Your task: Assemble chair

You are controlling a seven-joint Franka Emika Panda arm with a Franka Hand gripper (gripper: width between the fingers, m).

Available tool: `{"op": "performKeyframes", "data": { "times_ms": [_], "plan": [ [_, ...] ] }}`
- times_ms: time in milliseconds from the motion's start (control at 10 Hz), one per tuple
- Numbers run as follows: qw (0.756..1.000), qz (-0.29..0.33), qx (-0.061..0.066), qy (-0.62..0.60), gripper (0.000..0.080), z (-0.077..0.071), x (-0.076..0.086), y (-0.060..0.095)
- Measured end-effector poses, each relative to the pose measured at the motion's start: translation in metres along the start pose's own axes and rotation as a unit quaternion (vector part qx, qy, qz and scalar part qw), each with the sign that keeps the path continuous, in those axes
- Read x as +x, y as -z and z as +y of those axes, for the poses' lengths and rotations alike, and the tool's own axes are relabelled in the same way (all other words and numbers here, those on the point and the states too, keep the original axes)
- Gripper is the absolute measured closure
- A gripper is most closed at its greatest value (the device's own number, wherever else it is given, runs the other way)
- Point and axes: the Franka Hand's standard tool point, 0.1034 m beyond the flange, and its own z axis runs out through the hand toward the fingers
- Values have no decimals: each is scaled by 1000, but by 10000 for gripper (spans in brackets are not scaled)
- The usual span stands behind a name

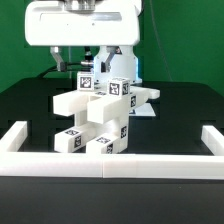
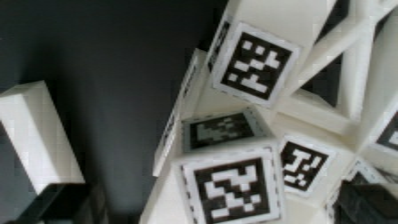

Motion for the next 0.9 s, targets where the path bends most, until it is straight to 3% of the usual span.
{"op": "performKeyframes", "data": {
  "times_ms": [900],
  "plan": [
    [1000, -8, -5, 25, 150, 0, -3, -8]
  ]
}}
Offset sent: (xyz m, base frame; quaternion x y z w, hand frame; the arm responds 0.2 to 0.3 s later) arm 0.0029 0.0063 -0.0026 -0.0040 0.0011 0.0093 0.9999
